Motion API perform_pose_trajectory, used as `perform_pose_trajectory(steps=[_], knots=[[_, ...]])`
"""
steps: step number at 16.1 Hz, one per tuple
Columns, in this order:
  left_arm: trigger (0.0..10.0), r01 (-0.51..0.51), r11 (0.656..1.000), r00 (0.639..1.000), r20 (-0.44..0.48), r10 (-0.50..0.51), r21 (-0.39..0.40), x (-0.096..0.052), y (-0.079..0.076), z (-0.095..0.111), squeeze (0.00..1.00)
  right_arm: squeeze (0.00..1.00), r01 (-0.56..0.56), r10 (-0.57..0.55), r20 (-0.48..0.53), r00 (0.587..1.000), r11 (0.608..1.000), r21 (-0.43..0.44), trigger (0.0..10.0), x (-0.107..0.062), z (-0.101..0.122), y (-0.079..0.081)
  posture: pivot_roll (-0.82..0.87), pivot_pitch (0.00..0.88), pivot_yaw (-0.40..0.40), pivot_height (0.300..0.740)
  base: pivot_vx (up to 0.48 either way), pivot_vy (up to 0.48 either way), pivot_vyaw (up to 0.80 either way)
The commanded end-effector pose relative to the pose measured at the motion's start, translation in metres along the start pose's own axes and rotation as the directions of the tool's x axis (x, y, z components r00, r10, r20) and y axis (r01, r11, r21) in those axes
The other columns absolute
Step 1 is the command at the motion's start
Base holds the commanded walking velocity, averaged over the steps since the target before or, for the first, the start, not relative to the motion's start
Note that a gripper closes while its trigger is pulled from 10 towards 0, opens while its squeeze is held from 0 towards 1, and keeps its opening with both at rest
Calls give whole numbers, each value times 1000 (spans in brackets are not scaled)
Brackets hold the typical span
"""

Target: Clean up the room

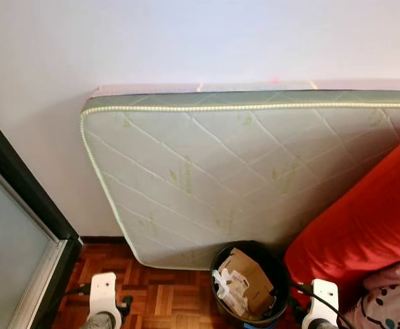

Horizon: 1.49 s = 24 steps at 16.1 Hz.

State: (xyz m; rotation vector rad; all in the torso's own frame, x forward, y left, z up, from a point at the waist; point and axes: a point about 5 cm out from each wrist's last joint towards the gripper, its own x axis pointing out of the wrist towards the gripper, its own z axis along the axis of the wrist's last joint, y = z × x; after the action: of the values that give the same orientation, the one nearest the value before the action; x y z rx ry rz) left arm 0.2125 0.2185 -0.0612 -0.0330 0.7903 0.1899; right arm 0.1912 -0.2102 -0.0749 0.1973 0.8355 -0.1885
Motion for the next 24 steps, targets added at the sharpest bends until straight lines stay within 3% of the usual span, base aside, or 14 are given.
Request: perform_pose_trajectory(steps=[1, 18, 24], knots=[[10000, -9, 1000, 1000, -14, 9, 1, 0, 0, -3, 0, 0, -3, 3, -10, 1000, 1000, -11, 10000, -1, -4, 0, 71, 6, 8, 740, 0, 0, 0], [10000, -13, 1000, 999, -44, 12, -15, -3, -2, -14, 0, 0, -23, 18, -76, 997, 998, -59, 10000, -5, -22, 2, 65, 0, 15, 740, 0, 0, 0], [10000, -16, 1000, 999, -41, 15, -19, -3, -2, -13, 0, 0, -24, 19, -78, 997, 998, -56, 10000, -5, -22, 2, 69, 13, 13, 740, -307, 0, 0]])
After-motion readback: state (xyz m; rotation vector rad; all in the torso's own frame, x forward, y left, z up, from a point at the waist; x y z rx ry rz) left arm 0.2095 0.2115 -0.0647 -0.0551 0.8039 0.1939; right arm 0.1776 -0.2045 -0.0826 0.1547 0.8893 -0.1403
